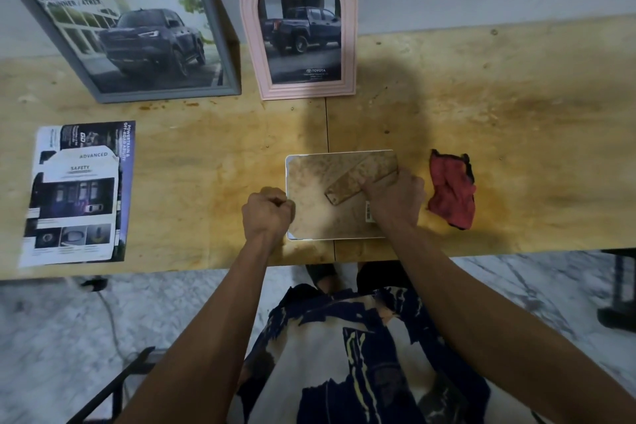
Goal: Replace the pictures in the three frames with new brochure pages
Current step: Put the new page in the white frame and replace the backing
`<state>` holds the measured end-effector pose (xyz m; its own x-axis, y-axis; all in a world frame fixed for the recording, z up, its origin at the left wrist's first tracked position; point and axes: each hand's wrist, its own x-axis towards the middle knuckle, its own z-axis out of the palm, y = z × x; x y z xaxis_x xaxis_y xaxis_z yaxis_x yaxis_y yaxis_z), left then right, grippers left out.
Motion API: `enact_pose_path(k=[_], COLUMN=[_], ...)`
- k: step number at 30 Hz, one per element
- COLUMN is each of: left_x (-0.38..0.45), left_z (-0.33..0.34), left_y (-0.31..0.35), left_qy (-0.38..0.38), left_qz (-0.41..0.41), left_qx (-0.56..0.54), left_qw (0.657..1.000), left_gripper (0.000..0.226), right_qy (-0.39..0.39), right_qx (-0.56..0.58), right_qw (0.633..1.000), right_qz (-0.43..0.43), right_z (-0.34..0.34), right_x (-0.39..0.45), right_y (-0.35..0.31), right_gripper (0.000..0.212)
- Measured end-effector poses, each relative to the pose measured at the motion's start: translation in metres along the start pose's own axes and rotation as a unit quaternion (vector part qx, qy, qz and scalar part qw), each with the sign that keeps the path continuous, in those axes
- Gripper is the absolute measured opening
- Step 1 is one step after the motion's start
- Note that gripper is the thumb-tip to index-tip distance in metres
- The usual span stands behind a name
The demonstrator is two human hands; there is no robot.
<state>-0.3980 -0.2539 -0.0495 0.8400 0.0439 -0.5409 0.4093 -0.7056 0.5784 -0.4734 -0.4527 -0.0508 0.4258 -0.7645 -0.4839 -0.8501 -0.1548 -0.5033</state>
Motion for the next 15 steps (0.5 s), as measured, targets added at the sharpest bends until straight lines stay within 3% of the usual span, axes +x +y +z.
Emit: enact_pose_path(k=[7, 12, 15], left_x=[-0.005, -0.013, -0.020], left_z=[-0.004, -0.001, 0.003], left_y=[0.001, 0.008, 0.014], left_qy=[0.001, -0.013, 0.016], left_qz=[0.011, 0.047, 0.096], left_qx=[0.033, 0.100, 0.139], left_qw=[0.999, 0.994, 0.985], left_gripper=[0.007, 0.016, 0.038], right_qy=[-0.014, -0.054, -0.020], right_qx=[-0.065, -0.066, -0.087], right_qw=[0.998, 0.996, 0.991], right_qz=[-0.001, -0.023, -0.097], right_z=[0.003, -0.008, -0.015], right_x=[-0.007, -0.005, -0.005], right_y=[-0.004, -0.004, -0.002], right_gripper=[0.075, 0.090, 0.081])
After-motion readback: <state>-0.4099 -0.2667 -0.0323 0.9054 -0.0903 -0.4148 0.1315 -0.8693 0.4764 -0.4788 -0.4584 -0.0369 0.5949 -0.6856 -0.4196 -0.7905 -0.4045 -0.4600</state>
